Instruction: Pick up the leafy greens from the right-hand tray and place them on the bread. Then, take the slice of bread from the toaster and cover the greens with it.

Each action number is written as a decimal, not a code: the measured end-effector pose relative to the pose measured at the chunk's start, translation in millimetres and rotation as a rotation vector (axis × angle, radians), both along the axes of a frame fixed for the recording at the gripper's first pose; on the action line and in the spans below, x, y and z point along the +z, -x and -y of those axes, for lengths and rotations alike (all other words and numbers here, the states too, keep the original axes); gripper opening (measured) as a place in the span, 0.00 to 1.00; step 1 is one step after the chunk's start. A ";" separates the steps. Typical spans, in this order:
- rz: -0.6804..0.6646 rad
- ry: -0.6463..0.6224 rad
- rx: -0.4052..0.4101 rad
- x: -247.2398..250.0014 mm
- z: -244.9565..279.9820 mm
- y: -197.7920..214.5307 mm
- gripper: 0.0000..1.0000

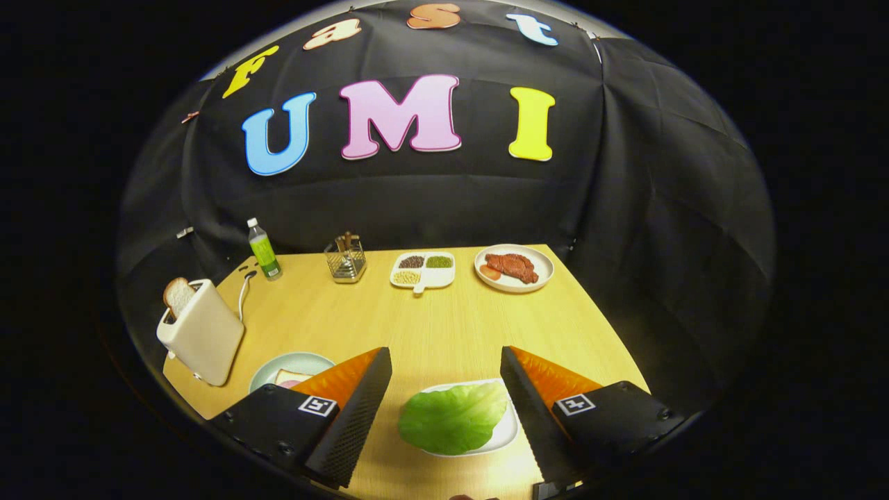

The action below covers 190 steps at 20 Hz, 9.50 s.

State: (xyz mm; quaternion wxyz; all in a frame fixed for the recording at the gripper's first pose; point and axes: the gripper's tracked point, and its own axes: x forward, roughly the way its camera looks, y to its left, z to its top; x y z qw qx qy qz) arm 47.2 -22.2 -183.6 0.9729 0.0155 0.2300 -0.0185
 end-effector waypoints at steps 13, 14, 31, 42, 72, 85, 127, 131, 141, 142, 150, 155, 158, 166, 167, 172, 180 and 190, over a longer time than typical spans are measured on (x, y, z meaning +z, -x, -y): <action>-0.315 -0.020 -0.002 -130.3 18.2 -0.3 0.98; -0.334 -0.025 0.001 -137.4 17.3 -1.3 0.98; -0.441 -0.014 -0.001 -161.4 16.8 -3.9 0.83; -0.447 -0.002 0.059 -160.2 17.7 -6.6 0.11; -0.254 -0.063 0.380 -0.4 -149.2 1.6 0.07; -0.403 -0.039 0.496 -48.5 -236.5 5.0 0.10; -0.028 0.009 0.809 84.8 -450.5 -0.9 0.99; -0.017 0.069 0.836 74.4 -489.2 -5.0 0.99; -0.114 0.135 0.696 10.0 -521.0 -34.8 0.99; -0.114 0.141 0.677 7.8 -520.7 -39.0 0.98; -0.146 0.171 0.629 -9.7 -529.4 -45.8 0.60; -0.200 0.125 0.566 -9.3 -521.1 -43.9 0.21; -0.202 0.066 0.567 -1.1 -517.6 -41.5 0.20; -0.123 -0.109 0.577 72.4 -510.6 -43.0 0.16; -0.111 -0.118 0.571 80.8 -504.0 -45.0 0.17; -0.090 -0.163 0.527 102.1 -465.0 -46.2 0.16; -0.115 -0.136 0.443 78.1 -373.6 -32.8 0.16; -0.246 -0.214 0.332 6.8 -306.7 -22.0 0.16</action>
